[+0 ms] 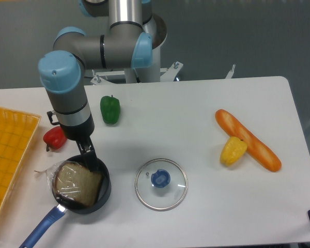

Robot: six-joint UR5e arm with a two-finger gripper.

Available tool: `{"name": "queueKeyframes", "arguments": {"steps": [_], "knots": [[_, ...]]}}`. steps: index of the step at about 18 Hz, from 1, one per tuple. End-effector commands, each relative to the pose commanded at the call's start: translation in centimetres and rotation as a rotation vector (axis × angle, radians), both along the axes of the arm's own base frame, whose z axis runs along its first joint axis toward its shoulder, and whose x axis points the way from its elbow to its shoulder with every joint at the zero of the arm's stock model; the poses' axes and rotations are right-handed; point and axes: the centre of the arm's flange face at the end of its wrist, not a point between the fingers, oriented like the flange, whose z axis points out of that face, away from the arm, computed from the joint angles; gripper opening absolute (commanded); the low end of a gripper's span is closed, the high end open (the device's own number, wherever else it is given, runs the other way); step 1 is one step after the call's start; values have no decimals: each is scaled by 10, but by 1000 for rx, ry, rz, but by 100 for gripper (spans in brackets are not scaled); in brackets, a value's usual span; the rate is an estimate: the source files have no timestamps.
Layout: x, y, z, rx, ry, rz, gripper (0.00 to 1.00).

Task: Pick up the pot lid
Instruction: 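Lift the gripper up from above the black pan, then move the gripper over the glass lid and lower onto the blue knob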

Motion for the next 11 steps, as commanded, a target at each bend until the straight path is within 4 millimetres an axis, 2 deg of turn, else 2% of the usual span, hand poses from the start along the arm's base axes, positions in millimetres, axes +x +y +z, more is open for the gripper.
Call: {"name": "queueKeyframes", "arguments": {"steps": [6,10,11], "knots": [[-34,-11,-11,19,-67,107,100],[-71,-17,-15,14,-59,161,100],[-85,-22,-24,0,-67,177,100]]}}
